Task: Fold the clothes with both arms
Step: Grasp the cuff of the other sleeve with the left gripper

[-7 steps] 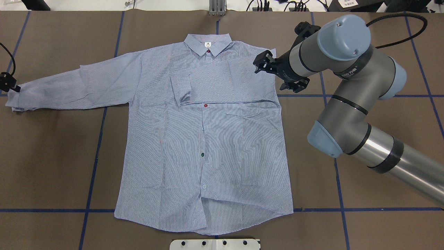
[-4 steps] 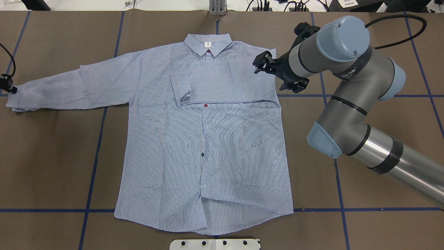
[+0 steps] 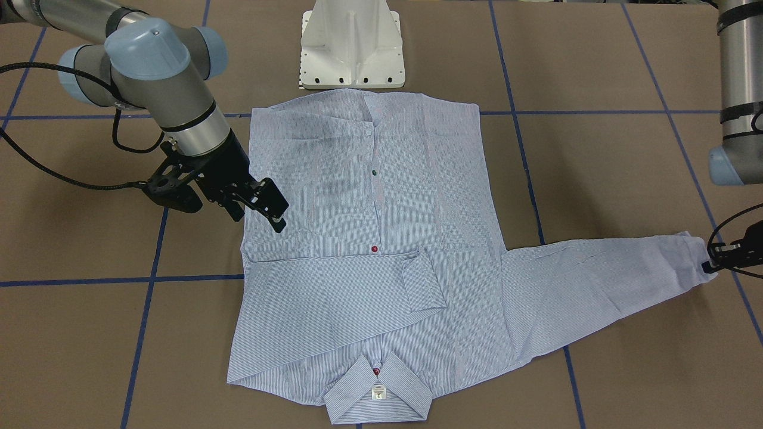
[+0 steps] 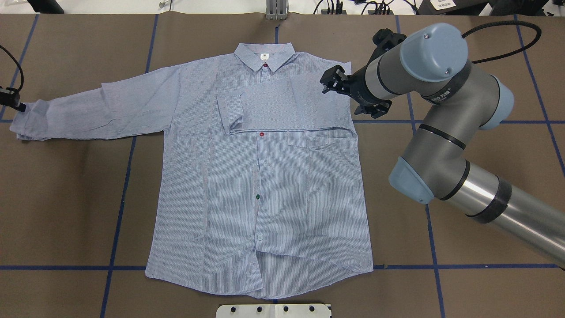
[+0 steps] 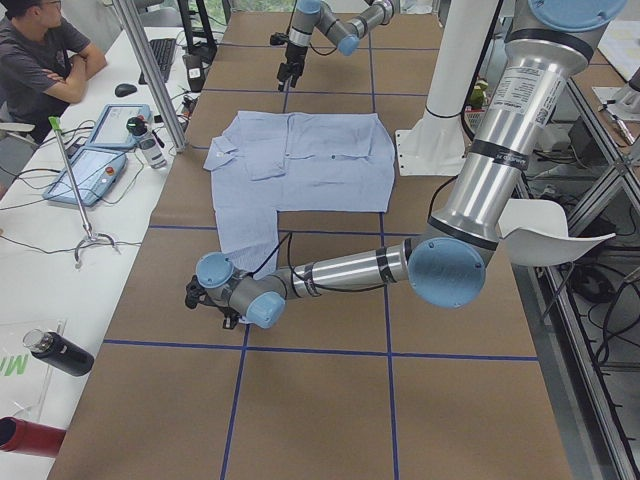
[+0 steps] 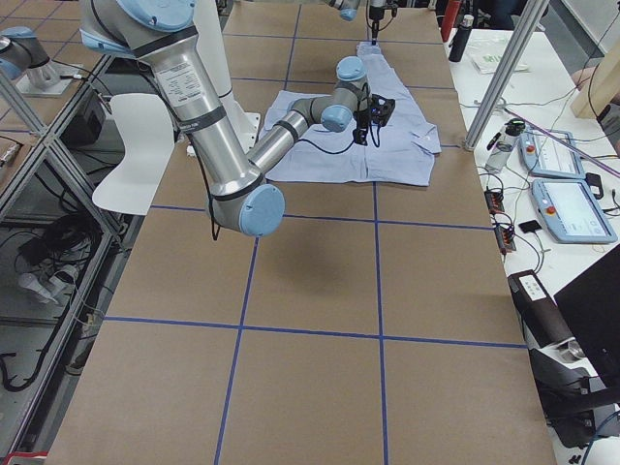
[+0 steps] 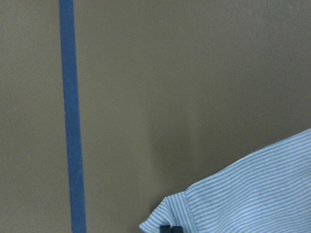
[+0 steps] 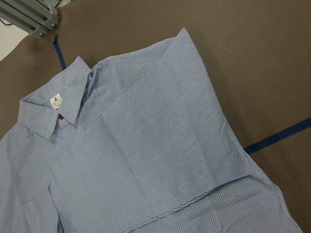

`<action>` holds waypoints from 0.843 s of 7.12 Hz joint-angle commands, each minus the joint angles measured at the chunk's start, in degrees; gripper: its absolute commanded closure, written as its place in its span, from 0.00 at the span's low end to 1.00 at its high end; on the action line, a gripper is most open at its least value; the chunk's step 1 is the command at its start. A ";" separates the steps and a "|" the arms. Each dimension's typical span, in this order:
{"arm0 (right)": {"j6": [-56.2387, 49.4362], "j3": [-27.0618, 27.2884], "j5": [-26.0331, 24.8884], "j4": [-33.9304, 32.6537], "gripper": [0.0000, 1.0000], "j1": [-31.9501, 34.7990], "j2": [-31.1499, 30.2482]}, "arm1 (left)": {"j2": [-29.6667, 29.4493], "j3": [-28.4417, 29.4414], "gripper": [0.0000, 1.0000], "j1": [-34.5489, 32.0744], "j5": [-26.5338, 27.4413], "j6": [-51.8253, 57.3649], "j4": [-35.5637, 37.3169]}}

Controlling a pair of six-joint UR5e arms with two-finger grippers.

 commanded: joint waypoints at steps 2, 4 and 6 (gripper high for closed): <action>-2.47 3.41 2.53 0.26 0.00 2.35 -5.44 | -0.11 -13.67 1.00 0.03 -5.67 -19.73 0.29; -6.52 5.00 4.12 0.61 0.00 4.90 -9.84 | -2.55 -24.49 1.00 5.78 -4.90 -42.28 0.29; -12.48 5.97 7.89 0.70 0.00 9.11 -13.62 | -13.85 -24.71 1.00 14.39 0.43 -63.31 0.38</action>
